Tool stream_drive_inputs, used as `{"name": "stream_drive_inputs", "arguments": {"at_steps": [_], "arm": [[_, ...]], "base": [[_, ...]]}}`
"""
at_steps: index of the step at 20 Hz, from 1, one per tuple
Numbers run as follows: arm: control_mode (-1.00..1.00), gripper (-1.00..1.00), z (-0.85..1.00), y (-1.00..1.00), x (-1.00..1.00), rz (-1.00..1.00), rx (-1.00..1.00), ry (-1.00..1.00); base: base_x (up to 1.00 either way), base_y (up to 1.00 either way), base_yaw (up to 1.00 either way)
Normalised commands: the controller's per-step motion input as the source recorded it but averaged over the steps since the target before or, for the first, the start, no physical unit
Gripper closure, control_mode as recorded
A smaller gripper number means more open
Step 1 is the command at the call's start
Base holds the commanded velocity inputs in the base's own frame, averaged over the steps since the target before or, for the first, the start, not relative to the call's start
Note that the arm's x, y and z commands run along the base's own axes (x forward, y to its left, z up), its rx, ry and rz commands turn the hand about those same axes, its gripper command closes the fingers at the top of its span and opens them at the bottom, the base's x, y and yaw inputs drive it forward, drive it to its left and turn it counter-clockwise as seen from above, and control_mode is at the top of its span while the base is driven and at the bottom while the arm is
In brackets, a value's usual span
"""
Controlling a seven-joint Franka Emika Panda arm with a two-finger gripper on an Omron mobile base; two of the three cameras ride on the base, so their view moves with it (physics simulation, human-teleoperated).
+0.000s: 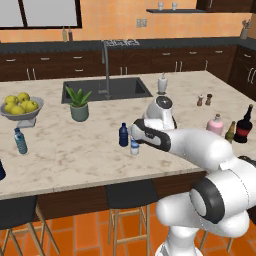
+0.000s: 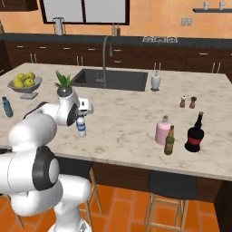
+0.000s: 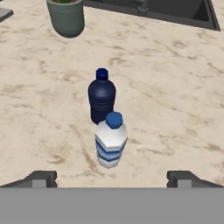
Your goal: Move the plastic bottles in the middle to the plastics group, and the glass bottles in the middle to the glass group.
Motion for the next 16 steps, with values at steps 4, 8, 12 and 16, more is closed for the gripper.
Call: {"name": "stream_drive_inputs", "arguments": {"at_steps": [4, 8, 12, 16], "arm": [[-1.00, -1.00, -0.44, 0.02, 0.24, 0.00, 0.00, 0.10], [-1.00, -1.00, -0.54, 0.06, 0.30, 0.00, 0.00, 0.02], [-1.00, -1.00, -0.21, 0.23, 0.49, 0.00, 0.00, 0.02], [-1.00, -1.00, -0.19, 0.07, 0.26, 0.00, 0.00, 0.08]], "base": [[0.00, 0.00, 0.00], [0.00, 0.00, 0.00], [0.00, 0.00, 0.00], [0.00, 0.00, 0.00]]}}
